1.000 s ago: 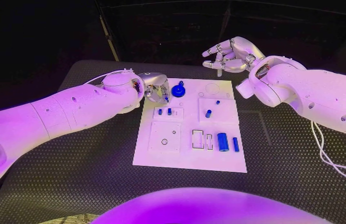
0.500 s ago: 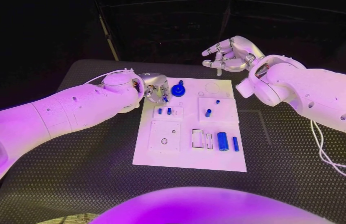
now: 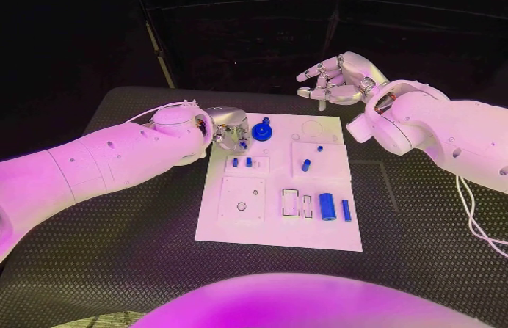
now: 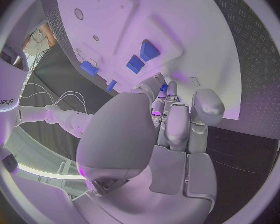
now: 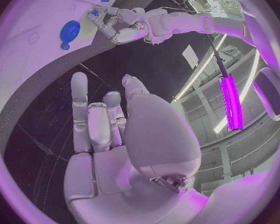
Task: Assemble the parts on the task board
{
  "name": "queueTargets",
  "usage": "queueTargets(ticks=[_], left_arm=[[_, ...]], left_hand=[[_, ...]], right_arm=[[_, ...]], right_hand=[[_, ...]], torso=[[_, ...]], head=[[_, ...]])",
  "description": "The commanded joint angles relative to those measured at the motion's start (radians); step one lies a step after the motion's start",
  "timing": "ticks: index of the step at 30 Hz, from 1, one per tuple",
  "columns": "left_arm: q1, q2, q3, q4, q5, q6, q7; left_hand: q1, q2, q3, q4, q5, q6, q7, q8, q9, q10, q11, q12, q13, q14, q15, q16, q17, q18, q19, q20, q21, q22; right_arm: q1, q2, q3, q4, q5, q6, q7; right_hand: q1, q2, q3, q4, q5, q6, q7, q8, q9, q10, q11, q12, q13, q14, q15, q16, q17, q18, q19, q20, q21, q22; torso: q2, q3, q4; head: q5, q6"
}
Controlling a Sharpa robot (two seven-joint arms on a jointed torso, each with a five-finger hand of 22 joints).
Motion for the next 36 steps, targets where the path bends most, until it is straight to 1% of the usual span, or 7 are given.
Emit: queueTargets(ticks=[1,8,13,23,36], left_arm=[[-0.001,0.003,0.000,0.008,0.012,-0.003,0.016],[-0.001,0.001,0.000,0.011,0.012,-0.007,0.016],[-0.001,0.000,0.000,0.012,0.013,-0.004,0.013],[-0.001,0.004,0.000,0.004,0.013,0.022,-0.010],[-0.001,0.011,0.000,0.000,0.014,0.018,-0.010]], left_hand=[[-0.010,-0.003,0.008,-0.001,-0.005,0.010,-0.002,-0.005,0.000,0.012,0.001,-0.006,0.002,0.016,-0.005,-0.001,-0.001,-0.017,0.008,-0.002,0.009,0.003],[-0.010,-0.004,0.012,-0.004,-0.005,0.016,-0.004,-0.003,0.000,0.020,-0.001,-0.006,0.004,0.016,-0.006,0.000,-0.002,-0.018,0.010,-0.003,0.015,0.009],[-0.012,-0.008,0.012,-0.005,-0.006,0.014,-0.004,-0.005,-0.001,0.023,-0.002,-0.006,0.004,0.016,-0.007,0.001,-0.002,-0.018,0.011,-0.003,0.016,0.011],[-0.028,-0.018,0.014,-0.004,-0.007,-0.008,-0.004,-0.020,-0.009,0.024,-0.001,-0.016,0.005,0.014,-0.007,0.001,-0.010,-0.018,0.009,-0.004,0.016,0.014],[-0.042,-0.031,0.013,-0.003,-0.007,-0.046,-0.004,-0.025,-0.023,0.012,0.000,-0.027,0.005,0.013,-0.006,0.001,-0.018,-0.018,0.008,-0.003,0.014,0.017]], right_arm=[[0.001,0.001,0.001,0.000,-0.001,0.006,0.010],[0.001,0.003,0.001,-0.001,-0.001,0.007,0.010],[0.001,0.004,0.000,-0.003,-0.001,0.008,0.009],[0.001,0.004,0.000,-0.003,-0.001,0.009,0.009],[0.001,0.006,0.000,-0.004,-0.001,0.008,0.010]], right_hand=[[-0.001,0.004,0.005,0.002,0.003,-0.005,-0.003,0.005,0.000,0.005,-0.002,0.006,0.002,0.015,-0.005,-0.006,0.001,0.019,0.003,-0.003,-0.006,0.001],[-0.001,0.004,0.005,0.002,0.003,-0.005,-0.003,0.005,0.000,0.005,-0.002,0.006,0.002,0.015,-0.005,-0.006,0.001,0.019,0.003,-0.003,-0.006,0.001],[-0.001,0.004,0.005,0.002,0.003,-0.005,-0.003,0.005,0.000,0.005,-0.002,0.006,0.002,0.015,-0.005,-0.006,0.001,0.019,0.003,-0.003,-0.006,0.001],[-0.001,0.004,0.005,0.002,0.003,-0.005,-0.003,0.005,0.000,0.005,-0.002,0.006,0.002,0.015,-0.005,-0.006,0.001,0.019,0.003,-0.003,-0.006,0.001],[-0.001,0.004,0.005,0.002,0.003,-0.005,-0.003,0.005,0.000,0.005,-0.002,0.006,0.002,0.015,-0.005,-0.006,0.001,0.019,0.003,-0.003,-0.006,0.001]], torso=[[0.000,-0.0004,-0.0003],[-0.001,-0.0001,0.0006],[0.000,0.0002,-0.0001],[0.000,0.0005,-0.0002],[0.000,0.0004,-0.0007]], head=[[-0.001,-0.002],[-0.001,-0.002],[0.000,-0.003],[-0.001,-0.004],[-0.002,-0.005]])
